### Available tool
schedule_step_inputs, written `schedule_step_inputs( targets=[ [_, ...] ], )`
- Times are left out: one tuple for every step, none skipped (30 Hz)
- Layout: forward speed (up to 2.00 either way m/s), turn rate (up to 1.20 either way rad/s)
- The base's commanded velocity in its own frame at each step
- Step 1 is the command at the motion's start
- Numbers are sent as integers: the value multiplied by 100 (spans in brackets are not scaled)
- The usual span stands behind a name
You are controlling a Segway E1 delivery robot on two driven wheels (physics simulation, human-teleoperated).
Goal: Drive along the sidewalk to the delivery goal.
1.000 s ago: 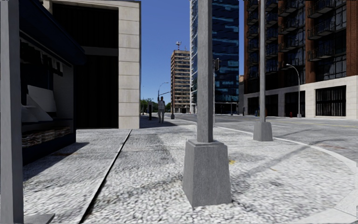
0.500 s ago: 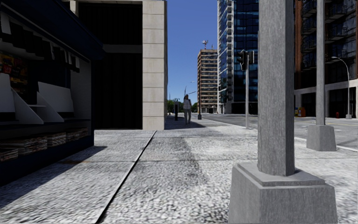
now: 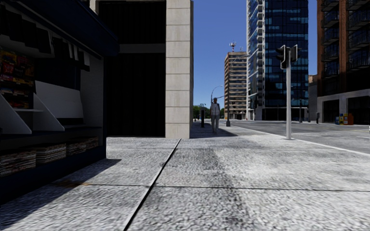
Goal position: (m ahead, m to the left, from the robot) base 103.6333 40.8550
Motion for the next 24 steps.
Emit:
schedule_step_inputs(
  targets=[
    [156,42],
    [156,42],
    [156,42],
    [156,30],
    [156,30],
    [156,7],
    [156,0],
    [156,0],
    [156,0],
    [156,0],
    [156,0],
    [156,0],
    [155,0],
    [155,0],
    [155,-1],
    [155,-1],
    [155,-15],
    [155,-36],
    [155,-52],
    [155,-73],
    [155,-103],
    [155,-103],
    [155,-103],
    [155,-103]
  ],
)
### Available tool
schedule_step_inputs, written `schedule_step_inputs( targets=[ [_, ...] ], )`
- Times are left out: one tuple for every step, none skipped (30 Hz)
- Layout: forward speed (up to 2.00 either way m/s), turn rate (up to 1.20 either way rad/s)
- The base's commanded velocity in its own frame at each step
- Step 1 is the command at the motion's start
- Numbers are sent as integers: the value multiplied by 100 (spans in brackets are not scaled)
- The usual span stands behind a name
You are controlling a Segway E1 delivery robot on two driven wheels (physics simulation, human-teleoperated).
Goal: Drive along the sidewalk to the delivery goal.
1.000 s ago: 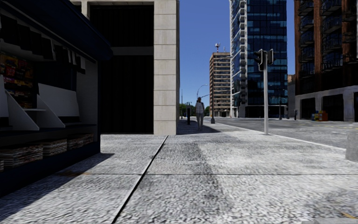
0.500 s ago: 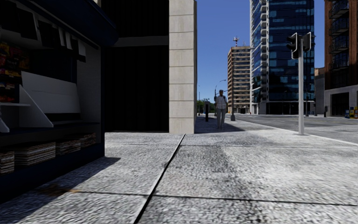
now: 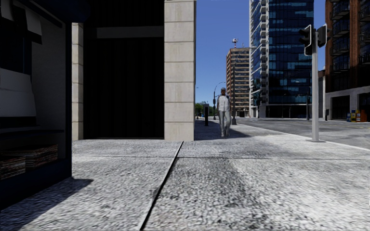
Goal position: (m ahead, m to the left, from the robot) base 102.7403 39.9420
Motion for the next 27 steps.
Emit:
schedule_step_inputs(
  targets=[
    [155,-103],
    [155,-103],
    [155,-103],
    [155,-103],
    [155,-102],
    [155,-85],
    [155,-66],
    [155,-14],
    [155,-1],
    [155,0],
    [155,0],
    [155,0],
    [155,0],
    [155,0],
    [155,0],
    [155,0],
    [155,0],
    [155,0],
    [155,0],
    [155,0],
    [155,0],
    [155,0],
    [155,-27],
    [155,-27],
    [155,-73],
    [155,-95],
    [155,-120]
  ],
)
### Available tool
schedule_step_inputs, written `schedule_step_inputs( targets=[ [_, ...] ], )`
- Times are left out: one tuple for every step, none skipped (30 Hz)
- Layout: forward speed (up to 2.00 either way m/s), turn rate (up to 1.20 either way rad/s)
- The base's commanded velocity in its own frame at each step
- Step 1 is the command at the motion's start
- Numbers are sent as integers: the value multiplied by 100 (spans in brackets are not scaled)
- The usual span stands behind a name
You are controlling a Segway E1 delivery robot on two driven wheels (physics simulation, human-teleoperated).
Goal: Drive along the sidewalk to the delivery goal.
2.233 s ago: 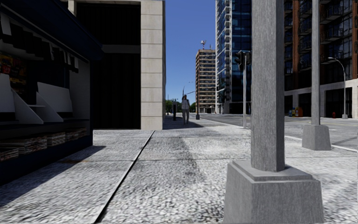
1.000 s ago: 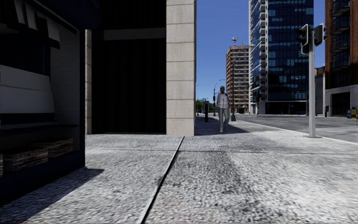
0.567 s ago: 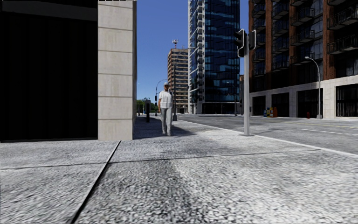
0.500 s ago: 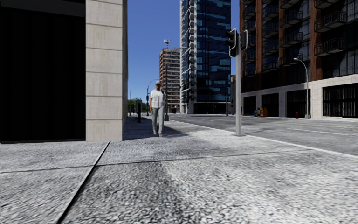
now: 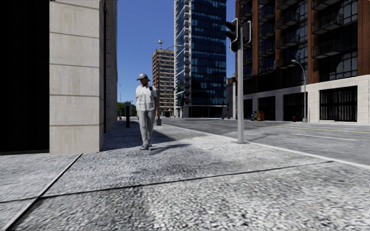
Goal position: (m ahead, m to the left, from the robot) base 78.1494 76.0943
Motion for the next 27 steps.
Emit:
schedule_step_inputs(
  targets=[
    [155,-120],
    [155,-120],
    [155,-120],
    [155,-120],
    [155,-120],
    [155,-120],
    [155,-120],
    [155,-118],
    [155,-118],
    [155,-114],
    [155,-101],
    [155,0],
    [155,0],
    [155,0],
    [155,0],
    [155,0],
    [155,0],
    [155,0],
    [155,0],
    [155,0],
    [155,0],
    [155,0],
    [155,0],
    [155,0],
    [157,0],
    [163,0],
    [163,0]
  ],
)
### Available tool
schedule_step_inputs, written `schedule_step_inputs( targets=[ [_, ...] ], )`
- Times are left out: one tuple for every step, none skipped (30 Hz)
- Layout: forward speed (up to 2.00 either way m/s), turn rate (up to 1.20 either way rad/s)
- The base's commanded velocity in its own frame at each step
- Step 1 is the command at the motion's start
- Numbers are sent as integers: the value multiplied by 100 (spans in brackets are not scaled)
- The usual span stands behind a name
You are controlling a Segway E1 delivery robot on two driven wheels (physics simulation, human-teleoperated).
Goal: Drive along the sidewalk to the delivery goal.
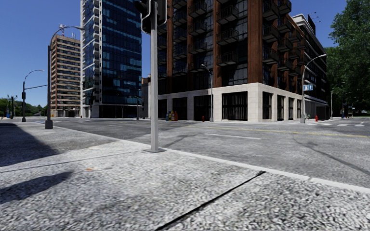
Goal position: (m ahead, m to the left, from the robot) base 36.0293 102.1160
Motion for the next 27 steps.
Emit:
schedule_step_inputs(
  targets=[
    [169,0],
    [177,0],
    [183,0],
    [186,0],
    [190,0],
    [200,0],
    [200,0],
    [200,0],
    [200,11],
    [200,22],
    [200,31],
    [200,31],
    [200,50],
    [200,61],
    [200,68],
    [200,76],
    [200,83],
    [200,83],
    [200,89],
    [200,94],
    [200,99],
    [200,102],
    [200,104],
    [200,105],
    [200,106],
    [200,106],
    [200,106]
  ],
)
